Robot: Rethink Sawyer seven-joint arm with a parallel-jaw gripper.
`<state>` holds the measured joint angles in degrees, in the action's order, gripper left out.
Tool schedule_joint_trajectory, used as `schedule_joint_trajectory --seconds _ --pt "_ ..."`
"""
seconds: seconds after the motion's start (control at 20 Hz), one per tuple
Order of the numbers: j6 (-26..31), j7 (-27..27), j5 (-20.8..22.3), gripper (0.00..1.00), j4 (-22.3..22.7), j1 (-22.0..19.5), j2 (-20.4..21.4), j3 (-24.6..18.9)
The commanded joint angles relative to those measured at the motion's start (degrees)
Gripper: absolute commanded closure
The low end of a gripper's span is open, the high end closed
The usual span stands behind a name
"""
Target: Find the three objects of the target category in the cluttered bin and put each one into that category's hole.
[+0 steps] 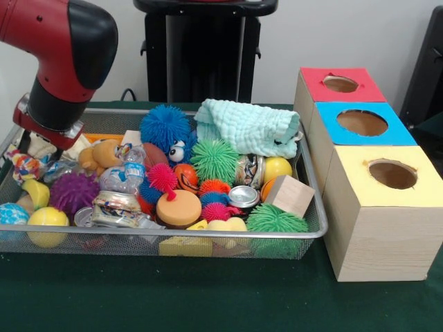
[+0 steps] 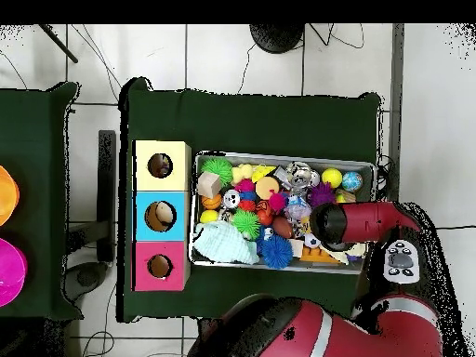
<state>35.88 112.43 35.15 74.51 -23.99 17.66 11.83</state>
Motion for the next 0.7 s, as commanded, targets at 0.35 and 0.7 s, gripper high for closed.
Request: schedule_joint_trajectory --seconds 0.35,0.7 --pt "-9.45 7.02 0.83 0.0 1.63 -0.24 -3.88 -1.98" --pt "-15.92 10.49 -1.19 0.0 3.47 -0.41 -3.69 -1.72"
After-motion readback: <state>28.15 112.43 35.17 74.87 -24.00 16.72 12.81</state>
